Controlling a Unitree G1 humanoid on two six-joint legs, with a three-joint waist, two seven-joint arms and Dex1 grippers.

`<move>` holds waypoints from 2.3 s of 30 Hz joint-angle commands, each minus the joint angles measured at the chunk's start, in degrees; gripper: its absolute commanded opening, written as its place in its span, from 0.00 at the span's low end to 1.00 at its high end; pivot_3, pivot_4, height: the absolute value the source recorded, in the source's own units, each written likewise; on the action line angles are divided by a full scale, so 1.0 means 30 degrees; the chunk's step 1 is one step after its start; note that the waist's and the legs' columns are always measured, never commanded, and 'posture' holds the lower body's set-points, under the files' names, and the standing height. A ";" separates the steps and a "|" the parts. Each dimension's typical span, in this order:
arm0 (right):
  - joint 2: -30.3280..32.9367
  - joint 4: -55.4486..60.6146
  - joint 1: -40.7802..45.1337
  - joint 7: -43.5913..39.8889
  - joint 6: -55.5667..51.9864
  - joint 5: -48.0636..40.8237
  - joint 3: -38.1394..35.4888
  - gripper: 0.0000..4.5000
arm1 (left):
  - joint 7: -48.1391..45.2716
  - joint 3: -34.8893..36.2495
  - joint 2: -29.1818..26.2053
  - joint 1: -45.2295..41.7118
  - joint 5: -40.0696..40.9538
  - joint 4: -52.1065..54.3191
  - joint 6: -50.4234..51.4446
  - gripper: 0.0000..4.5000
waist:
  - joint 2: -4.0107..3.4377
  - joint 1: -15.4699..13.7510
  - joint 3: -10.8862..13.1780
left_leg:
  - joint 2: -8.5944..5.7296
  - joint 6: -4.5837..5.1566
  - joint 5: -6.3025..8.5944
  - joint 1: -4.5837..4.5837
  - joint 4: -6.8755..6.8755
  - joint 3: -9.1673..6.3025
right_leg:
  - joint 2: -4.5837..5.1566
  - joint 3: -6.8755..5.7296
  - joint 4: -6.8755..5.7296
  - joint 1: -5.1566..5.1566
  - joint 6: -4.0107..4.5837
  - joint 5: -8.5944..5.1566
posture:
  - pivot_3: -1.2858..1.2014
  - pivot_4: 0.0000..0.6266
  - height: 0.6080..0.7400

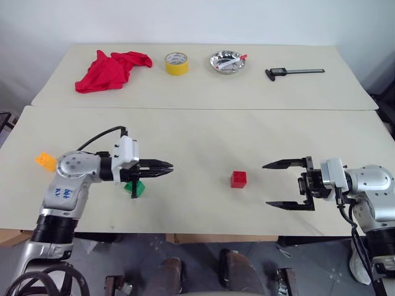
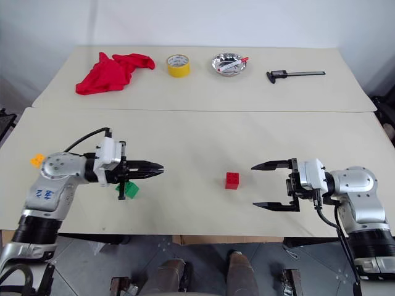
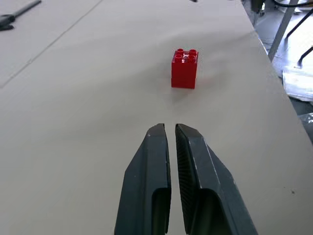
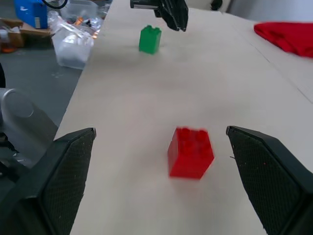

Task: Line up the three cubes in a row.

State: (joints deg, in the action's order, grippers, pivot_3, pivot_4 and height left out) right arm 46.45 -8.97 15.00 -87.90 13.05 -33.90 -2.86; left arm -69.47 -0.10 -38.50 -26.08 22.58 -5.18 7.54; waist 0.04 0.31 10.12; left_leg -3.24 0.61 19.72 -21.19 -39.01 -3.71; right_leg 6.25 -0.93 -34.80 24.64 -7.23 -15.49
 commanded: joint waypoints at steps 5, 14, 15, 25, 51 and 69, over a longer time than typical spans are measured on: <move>-0.0467 0.1554 -0.0714 0.0717 -0.0182 0.0107 -0.0922 1.00 | 0.3071 0.4353 -0.0421 0.2843 0.1285 0.2030 0.0813 0.53 | 0.0000 0.0022 0.0000 | 0.0017 -0.0007 -0.0001 0.0027 -0.0017 0.0006 | 0.0044 0.0030 -0.0032 -0.0007 0.0000 0.0000 | 0.52 0.24 1.00; -0.2523 0.2117 0.0969 0.0676 -0.0543 0.0181 0.0214 1.00 | 0.8395 0.9449 0.2503 1.2331 0.2721 0.9848 0.1937 0.92 | -0.0002 -0.0107 0.0000 | 0.0007 -0.0004 0.0017 0.0035 -0.0024 -0.0003 | 0.0098 0.0100 0.0039 -0.0040 0.0002 0.0000 | 0.52 0.24 1.00; -0.2684 0.2053 0.1216 0.0559 -0.0569 0.0203 0.0354 1.00 | 0.8952 0.9177 0.3120 1.3155 0.2629 1.0479 0.2085 0.92 | -0.0001 -0.0106 0.0000 | 0.0006 0.0000 0.0020 0.0042 -0.0023 -0.0003 | 0.0100 0.0129 0.0039 -0.0047 0.0002 0.0000 | 0.52 0.24 1.00; -0.3132 0.1823 0.2267 -0.0018 -0.0919 0.0255 0.0783 1.00 | 1.2166 0.6767 0.5213 1.3379 0.0033 0.8857 0.1483 0.92 | 0.0009 -0.0564 0.0005 | -0.0012 -0.0009 0.0016 0.0042 -0.0025 -0.0019 | 0.0069 0.0122 0.0057 -0.0038 0.0009 -0.0003 | 0.52 0.24 1.00; -0.1316 0.1507 -0.0303 0.1193 -0.0002 0.1096 -0.2151 1.00 | -0.4868 -0.3659 0.2206 -0.4385 -0.2187 -0.6434 -0.4084 0.33 | -0.0125 -0.0143 -0.0076 | -0.0225 0.0188 0.0068 0.0018 -0.0024 0.0127 | 0.0112 -0.0068 0.0040 -0.0028 -0.0040 0.0029 | 0.52 0.24 1.00; -0.1111 0.3650 -0.4074 0.2588 -0.0656 0.0855 -0.3518 1.00 | -0.2538 -0.3259 0.6259 -0.6986 -0.4127 -1.2546 -0.7032 0.62 | -0.0006 -0.0555 -0.0005 | -0.0096 0.0173 0.0056 0.0021 -0.0085 0.0217 | 0.0099 -0.0055 0.0026 -0.0019 -0.0118 0.0067 | 0.52 0.24 1.00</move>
State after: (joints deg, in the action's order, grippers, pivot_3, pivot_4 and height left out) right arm 42.69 1.12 1.98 -79.86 10.81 -30.38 -12.77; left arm -78.05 -11.67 -19.02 -46.92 9.10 -45.39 -14.76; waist 0.02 -1.35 10.10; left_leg -3.52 1.13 19.89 -21.13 -39.26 -3.06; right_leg 6.55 -1.09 -34.73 24.59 -7.58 -15.29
